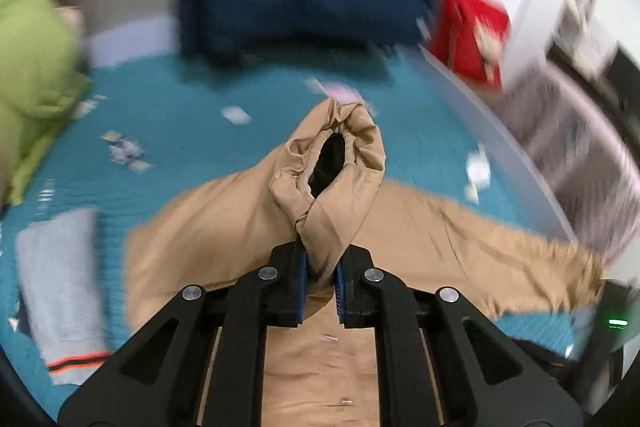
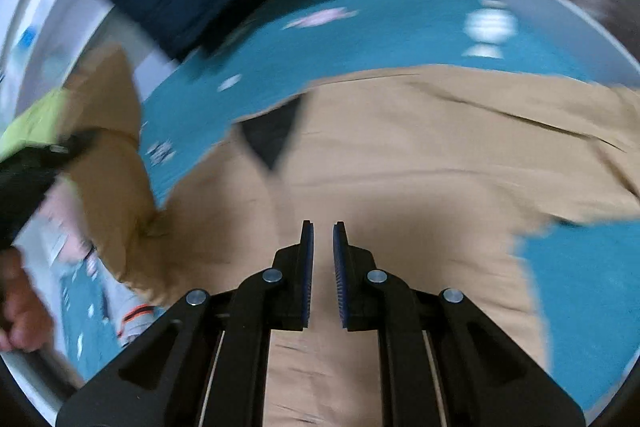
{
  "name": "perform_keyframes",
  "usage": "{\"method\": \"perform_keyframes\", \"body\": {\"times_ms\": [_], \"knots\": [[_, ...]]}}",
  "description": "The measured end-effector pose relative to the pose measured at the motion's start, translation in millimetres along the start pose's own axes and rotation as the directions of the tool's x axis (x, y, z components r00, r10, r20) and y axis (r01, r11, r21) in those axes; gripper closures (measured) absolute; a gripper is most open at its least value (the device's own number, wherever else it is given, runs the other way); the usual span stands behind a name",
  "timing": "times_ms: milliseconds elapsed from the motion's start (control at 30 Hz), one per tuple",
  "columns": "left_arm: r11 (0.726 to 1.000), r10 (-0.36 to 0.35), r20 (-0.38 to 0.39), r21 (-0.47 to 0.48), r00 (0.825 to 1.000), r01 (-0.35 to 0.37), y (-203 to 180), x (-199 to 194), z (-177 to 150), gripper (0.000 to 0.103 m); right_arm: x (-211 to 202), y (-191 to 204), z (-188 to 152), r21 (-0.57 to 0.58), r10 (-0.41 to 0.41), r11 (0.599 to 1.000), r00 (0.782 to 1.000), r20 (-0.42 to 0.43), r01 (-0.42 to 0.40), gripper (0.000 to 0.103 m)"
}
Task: Fold large clothes
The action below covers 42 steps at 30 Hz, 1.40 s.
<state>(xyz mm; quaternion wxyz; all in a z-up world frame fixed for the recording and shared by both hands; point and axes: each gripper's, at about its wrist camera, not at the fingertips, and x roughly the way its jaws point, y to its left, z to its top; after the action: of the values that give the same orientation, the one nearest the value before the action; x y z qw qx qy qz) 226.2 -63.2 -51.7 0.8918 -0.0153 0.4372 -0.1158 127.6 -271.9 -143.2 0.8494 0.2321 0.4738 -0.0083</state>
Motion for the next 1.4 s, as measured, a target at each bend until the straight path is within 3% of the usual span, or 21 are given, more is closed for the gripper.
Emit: {"method": "perform_keyframes", "body": {"times_ms": [100,233,300,333,367,433,533,633,767,800,867,933,1000,1067,1100,1133,1167,1200,1233,1400], "knots": [[0.993,0.042,-0.089,0.114,0.995,-0.032,-48.3,64.0,-21.5,0.092,-11.0,-47.8,-14.9,0.107,-0.055,0.993,0.998,0.001,0.054,0.093],[0.972,0.097,-0.252,0.233,0.963,-0.038,-90.7,143.8,-64.0,0.092,-14.4,-83.7,-28.6,0.185,-0.117,0.976,0.993,-0.022,0.119,0.093],[0.963,0.110,-0.282,0.267,0.953,-0.032,-99.3,157.9,-82.4,0.089,-18.8,-93.1,-32.1,0.192,-0.129,0.973,0.991,-0.020,0.130,0.090],[0.959,0.117,-0.283,0.282,0.952,-0.034,-101.5,158.7,-88.1,0.078,-20.2,-92.9,-31.6,0.188,-0.138,0.972,0.990,-0.014,0.138,0.090],[0.957,0.099,-0.290,0.290,0.952,-0.012,-102.5,154.4,-92.4,0.059,-26.1,-89.7,-29.5,0.176,-0.151,0.973,0.989,-0.009,0.150,0.089],[0.962,-0.002,-0.286,0.262,0.958,0.080,-98.4,130.7,-90.4,0.040,-29.6,-86.7,-24.5,0.156,-0.159,0.975,0.987,0.004,0.156,0.083],[0.963,-0.073,-0.207,0.241,0.976,0.123,-85.9,85.7,-71.3,0.035,-28.3,-71.7,-8.7,0.104,-0.167,0.981,0.985,0.033,0.162,0.075],[0.971,-0.131,-0.107,0.188,0.986,0.150,-41.5,37.3,-56.6,0.035,-16.5,-47.3,9.2,0.031,-0.155,0.988,0.986,0.064,0.153,0.073],[0.994,-0.055,-0.035,0.097,0.998,0.058,20.0,19.0,-48.3,0.036,9.0,-1.1,23.9,-0.093,-0.105,0.989,0.992,0.065,0.111,0.073],[0.998,-0.020,-0.035,0.065,0.999,0.022,40.1,21.2,-50.7,0.037,18.8,14.4,26.9,-0.134,-0.095,0.986,0.993,0.064,0.103,0.073],[0.999,0.047,-0.092,-0.007,0.995,-0.048,78.6,31.8,-62.6,0.054,41.6,41.8,26.8,-0.201,-0.049,0.978,0.998,0.025,0.053,0.073],[0.993,0.064,-0.157,-0.087,0.986,-0.078,116.0,45.7,-77.5,0.062,71.5,61.2,30.4,-0.228,-0.014,0.974,0.999,-0.036,0.005,0.076],[0.986,0.089,-0.217,-0.122,0.972,-0.117,139.3,61.8,-99.7,0.073,100.5,73.0,28.7,-0.253,-0.030,0.967,0.997,-0.078,0.010,0.077],[0.957,0.203,-0.333,-0.132,0.921,-0.258,166.4,92.0,-131.7,0.080,140.4,70.2,26.8,-0.271,-0.171,0.954,0.977,-0.131,0.131,0.078],[0.940,0.245,-0.373,-0.137,0.895,-0.314,179.5,101.2,-145.4,0.080,153.9,62.7,25.5,-0.253,-0.220,0.952,0.961,-0.168,0.173,0.093],[0.939,0.232,-0.350,-0.165,0.907,-0.303,192.3,100.3,-156.3,0.080,162.4,51.9,24.3,-0.206,-0.213,0.964,0.952,-0.221,0.167,0.098],[0.944,0.200,-0.317,-0.191,0.927,-0.269,198.4,93.6,-162.4,0.080,162.1,38.4,23.4,-0.128,-0.154,0.984,0.958,-0.244,0.125,0.098],[0.943,0.186,-0.311,-0.209,0.932,-0.258,203.9,88.0,-164.9,0.080,158.3,34.6,23.5,-0.115,-0.134,0.987,0.963,-0.232,0.110,0.099],[0.942,0.182,-0.315,-0.217,0.932,-0.257,206.8,86.5,-166.7,0.080,157.0,33.5,23.4,-0.124,-0.143,0.985,0.963,-0.229,0.116,0.103],[0.928,0.166,-0.334,-0.266,0.928,-0.262,216.2,105.1,-159.8,0.080,171.1,26.4,20.2,-0.073,-0.146,0.988,0.962,-0.229,0.133,0.103]]}}
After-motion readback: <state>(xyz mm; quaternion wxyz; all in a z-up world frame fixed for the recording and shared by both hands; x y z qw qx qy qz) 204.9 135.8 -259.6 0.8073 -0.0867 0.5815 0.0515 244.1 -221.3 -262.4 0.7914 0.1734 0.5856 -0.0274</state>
